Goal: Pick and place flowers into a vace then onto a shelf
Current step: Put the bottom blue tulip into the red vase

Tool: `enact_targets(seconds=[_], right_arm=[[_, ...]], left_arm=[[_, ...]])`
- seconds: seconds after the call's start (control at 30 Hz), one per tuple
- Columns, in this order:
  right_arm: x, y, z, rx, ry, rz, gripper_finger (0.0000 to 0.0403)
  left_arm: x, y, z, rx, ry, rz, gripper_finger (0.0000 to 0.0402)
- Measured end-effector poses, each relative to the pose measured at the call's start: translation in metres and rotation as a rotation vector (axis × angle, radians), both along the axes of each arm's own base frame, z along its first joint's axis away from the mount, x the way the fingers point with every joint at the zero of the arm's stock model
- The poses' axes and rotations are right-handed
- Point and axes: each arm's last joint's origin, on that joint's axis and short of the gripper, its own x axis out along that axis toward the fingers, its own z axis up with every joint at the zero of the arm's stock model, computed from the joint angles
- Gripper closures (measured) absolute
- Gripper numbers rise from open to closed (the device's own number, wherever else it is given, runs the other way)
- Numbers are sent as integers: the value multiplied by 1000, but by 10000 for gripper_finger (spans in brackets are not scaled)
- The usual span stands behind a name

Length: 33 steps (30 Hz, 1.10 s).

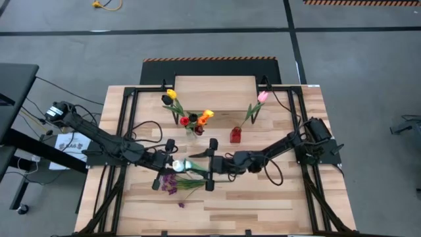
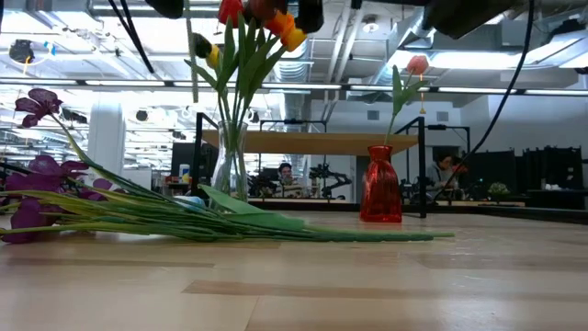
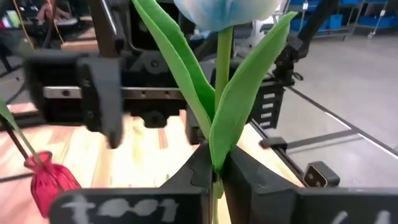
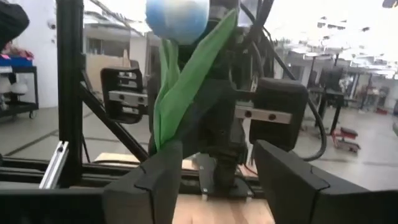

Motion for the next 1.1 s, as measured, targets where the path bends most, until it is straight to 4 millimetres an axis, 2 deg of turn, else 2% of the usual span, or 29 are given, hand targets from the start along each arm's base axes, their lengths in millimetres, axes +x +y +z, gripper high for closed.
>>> enact_targets(seconds=[0.2, 0.43, 1.1], right_arm=[[9, 3, 7, 3, 55, 6, 196], [11, 11, 11, -25, 89, 14, 195], [11, 12, 2, -80, 190, 17, 212]], left_arm=[[0, 0, -3, 3, 27, 2, 397], [-1, 0, -4, 7, 37, -8, 396], [-1, 1, -11, 30, 110, 19, 395]])
